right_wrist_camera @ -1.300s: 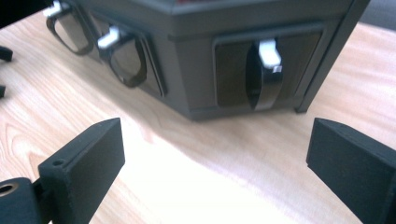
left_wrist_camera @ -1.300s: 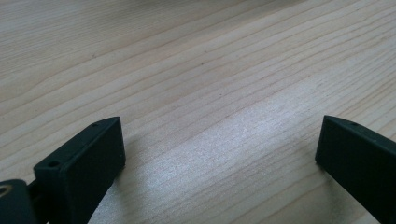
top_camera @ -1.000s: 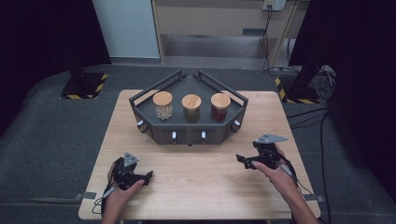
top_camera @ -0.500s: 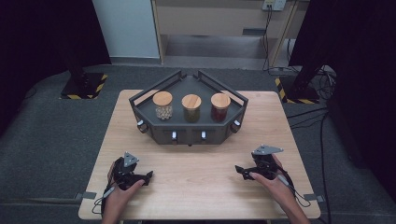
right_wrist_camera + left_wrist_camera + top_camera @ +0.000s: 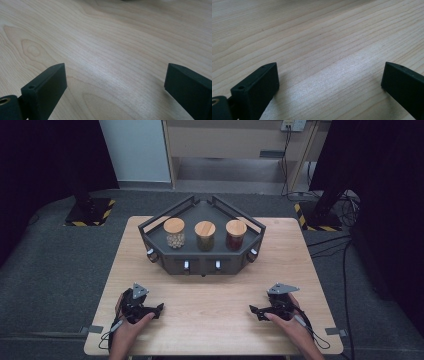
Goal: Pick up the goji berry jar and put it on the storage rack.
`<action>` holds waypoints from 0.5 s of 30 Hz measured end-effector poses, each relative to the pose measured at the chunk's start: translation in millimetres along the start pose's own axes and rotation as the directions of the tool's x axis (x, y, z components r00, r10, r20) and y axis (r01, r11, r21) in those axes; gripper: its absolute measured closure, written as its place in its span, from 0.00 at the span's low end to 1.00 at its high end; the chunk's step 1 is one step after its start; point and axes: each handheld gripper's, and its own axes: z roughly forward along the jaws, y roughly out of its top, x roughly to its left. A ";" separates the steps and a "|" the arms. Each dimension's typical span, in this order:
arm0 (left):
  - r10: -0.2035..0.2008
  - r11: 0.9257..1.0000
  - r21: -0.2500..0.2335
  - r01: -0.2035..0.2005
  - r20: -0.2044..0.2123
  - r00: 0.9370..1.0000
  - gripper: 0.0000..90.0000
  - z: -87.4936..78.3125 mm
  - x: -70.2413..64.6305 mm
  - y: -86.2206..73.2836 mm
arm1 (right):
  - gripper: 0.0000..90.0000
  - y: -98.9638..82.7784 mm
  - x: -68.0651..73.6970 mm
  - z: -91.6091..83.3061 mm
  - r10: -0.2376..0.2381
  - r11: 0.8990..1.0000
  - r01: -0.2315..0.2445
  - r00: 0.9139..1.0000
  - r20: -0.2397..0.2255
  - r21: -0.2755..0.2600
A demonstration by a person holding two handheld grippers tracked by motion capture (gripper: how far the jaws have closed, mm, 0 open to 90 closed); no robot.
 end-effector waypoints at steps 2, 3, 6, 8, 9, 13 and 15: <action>0.000 1.000 0.000 0.000 0.000 1.000 0.00 0.0 0.0 0.0 | 0.05 -0.9 2.2 1.2 -0.006 1.000 0.006 1.000 0.001 0.007; 0.000 1.000 0.000 0.000 0.000 1.000 0.00 0.0 0.0 0.0 | 0.04 -1.6 2.9 1.9 -0.010 1.000 0.010 1.000 0.001 0.008; 0.000 1.000 0.000 0.000 0.000 1.000 0.00 0.0 0.0 0.0 | 0.04 -2.5 5.3 3.8 -0.012 1.000 0.012 1.000 0.004 0.017; 0.000 1.000 0.000 0.000 0.000 1.000 0.00 0.0 -0.1 0.0 | 0.03 -3.6 7.4 4.7 -0.027 0.999 0.027 1.000 0.011 0.016; 0.000 1.000 0.000 0.000 0.000 1.000 0.00 0.0 -0.1 0.0 | 0.03 -3.6 8.0 4.7 -0.029 0.999 0.028 1.000 0.011 0.016; 0.000 1.000 0.000 0.000 0.000 1.000 0.00 0.0 -0.1 0.0 | 0.02 -3.5 9.1 4.6 -0.029 0.999 0.029 0.999 0.014 0.019; 0.000 1.000 0.000 0.000 0.000 1.000 0.00 0.0 -0.1 0.0 | 0.02 -2.8 11.3 5.0 -0.038 0.999 0.037 0.999 0.021 0.025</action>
